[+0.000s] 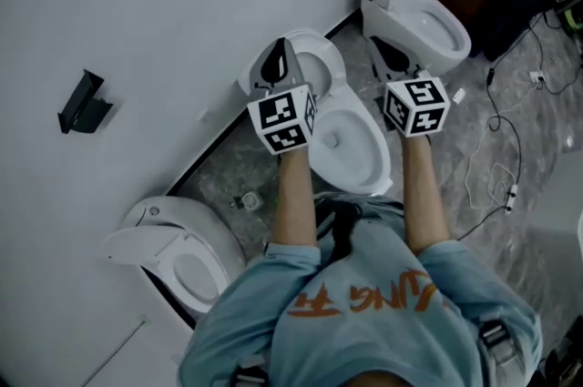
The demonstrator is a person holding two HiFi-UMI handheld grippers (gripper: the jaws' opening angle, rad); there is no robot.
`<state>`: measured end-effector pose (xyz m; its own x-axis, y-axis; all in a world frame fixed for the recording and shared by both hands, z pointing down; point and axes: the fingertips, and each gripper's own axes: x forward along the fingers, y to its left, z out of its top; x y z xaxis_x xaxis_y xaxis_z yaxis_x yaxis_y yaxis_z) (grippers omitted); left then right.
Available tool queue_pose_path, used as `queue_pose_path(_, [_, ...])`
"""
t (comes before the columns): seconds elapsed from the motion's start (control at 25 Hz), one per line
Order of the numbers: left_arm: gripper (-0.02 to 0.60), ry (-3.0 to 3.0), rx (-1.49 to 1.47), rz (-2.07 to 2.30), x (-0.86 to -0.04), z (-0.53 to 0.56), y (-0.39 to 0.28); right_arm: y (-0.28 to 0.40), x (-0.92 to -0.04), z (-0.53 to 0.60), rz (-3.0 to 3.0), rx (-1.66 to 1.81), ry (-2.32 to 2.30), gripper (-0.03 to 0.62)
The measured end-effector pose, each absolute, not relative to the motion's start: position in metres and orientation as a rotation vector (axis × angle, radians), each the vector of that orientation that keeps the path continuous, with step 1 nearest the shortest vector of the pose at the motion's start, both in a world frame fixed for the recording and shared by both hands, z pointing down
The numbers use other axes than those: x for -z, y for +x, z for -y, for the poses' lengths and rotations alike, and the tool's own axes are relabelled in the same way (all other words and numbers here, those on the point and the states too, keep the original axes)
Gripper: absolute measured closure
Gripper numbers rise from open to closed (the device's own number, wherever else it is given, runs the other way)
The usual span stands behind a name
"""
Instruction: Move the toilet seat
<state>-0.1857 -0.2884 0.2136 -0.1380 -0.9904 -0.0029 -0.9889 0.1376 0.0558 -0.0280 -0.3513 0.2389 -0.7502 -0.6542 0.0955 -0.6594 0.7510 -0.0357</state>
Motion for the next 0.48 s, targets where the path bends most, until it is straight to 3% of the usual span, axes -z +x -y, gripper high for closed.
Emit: queue_pose_path(0.48, [0.580,2.063,0.039,2.356,-0.193,0.281,-0.185,-0.071,-0.204,0.352,2.966,0.008,0.857,0.595])
